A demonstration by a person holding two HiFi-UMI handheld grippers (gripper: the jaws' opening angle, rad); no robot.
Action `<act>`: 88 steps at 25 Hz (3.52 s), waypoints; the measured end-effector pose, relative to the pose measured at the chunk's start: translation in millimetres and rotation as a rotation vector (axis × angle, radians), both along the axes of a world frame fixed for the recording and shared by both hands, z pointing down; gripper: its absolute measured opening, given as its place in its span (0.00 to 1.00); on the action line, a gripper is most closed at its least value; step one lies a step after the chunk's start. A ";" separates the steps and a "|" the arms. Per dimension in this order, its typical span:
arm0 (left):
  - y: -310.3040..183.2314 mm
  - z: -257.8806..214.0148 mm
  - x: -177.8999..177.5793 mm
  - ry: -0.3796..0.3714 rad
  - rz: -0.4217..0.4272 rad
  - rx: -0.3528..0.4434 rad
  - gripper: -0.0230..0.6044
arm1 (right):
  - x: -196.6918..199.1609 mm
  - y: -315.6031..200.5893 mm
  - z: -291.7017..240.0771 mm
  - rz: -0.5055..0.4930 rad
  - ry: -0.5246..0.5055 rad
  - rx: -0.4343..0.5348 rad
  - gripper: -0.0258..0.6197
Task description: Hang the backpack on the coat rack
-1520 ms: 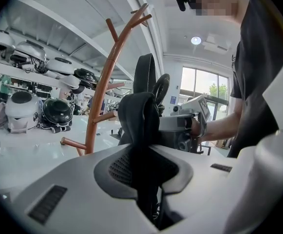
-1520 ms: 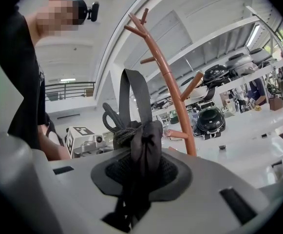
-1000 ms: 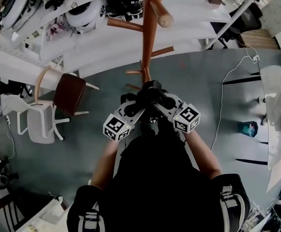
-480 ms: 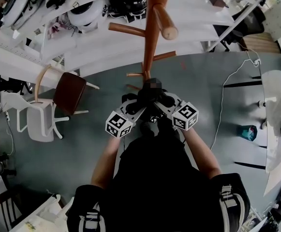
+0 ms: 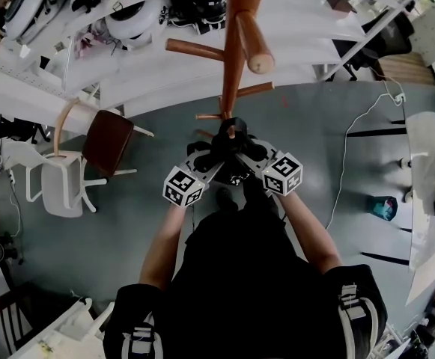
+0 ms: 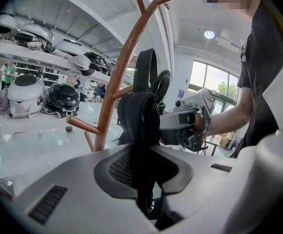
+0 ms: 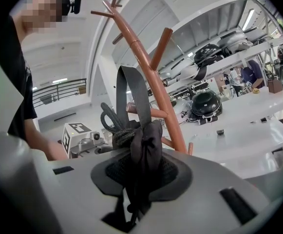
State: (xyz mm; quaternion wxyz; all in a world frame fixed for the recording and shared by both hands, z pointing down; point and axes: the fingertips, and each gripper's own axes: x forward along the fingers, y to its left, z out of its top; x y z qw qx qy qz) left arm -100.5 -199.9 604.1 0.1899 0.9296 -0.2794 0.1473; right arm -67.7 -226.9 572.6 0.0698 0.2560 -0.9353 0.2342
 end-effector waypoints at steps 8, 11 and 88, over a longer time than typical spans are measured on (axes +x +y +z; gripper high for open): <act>-16.9 14.7 -2.9 -0.011 -0.010 -0.026 0.16 | -3.3 -17.2 14.3 -0.001 0.015 -0.014 0.19; -20.8 19.8 -3.5 -0.013 -0.013 -0.039 0.16 | -4.0 -21.3 19.4 0.003 0.022 -0.023 0.19; -56.2 82.5 -63.4 0.118 -0.364 -0.174 0.40 | 28.3 -38.1 116.5 0.135 0.167 -0.119 0.46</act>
